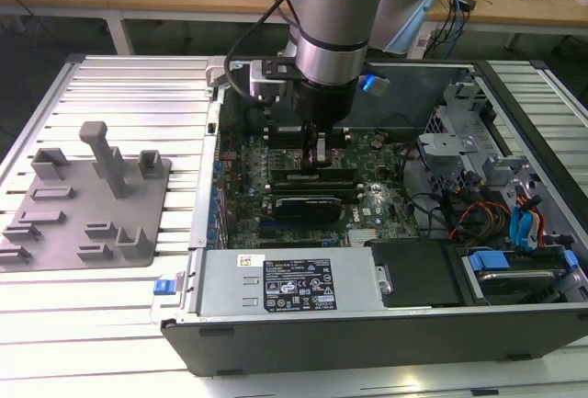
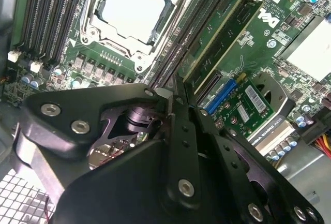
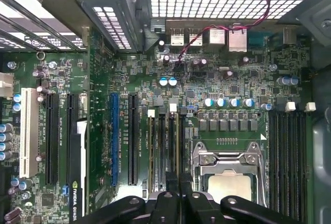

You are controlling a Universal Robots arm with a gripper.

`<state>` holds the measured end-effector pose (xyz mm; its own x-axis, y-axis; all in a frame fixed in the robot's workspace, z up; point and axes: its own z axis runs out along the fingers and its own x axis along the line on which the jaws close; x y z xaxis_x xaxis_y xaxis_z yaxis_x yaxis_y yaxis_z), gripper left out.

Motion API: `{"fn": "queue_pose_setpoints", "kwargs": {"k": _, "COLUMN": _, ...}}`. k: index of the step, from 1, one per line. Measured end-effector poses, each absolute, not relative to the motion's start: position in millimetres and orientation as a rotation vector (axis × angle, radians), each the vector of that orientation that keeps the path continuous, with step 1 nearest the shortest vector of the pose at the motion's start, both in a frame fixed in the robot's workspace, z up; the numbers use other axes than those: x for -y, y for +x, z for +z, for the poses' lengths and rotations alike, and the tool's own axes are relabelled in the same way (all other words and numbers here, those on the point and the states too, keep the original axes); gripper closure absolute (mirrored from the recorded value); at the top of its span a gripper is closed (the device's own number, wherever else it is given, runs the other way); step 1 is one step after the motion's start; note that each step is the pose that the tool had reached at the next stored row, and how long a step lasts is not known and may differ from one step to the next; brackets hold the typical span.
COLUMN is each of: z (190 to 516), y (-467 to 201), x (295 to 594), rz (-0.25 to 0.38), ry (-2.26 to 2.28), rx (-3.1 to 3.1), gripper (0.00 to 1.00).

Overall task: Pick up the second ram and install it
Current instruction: 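Insert the second ram into the second slot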

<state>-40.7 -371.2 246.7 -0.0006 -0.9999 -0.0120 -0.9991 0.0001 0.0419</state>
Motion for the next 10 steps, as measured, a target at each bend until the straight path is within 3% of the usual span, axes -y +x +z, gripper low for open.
{"fn": "queue_pose_setpoints", "kwargs": {"k": 10, "z": 242.0, "y": -38.9, "x": 372.5, "rz": -0.06, "ry": 2.205, "rx": 2.206, "gripper": 0.9}}
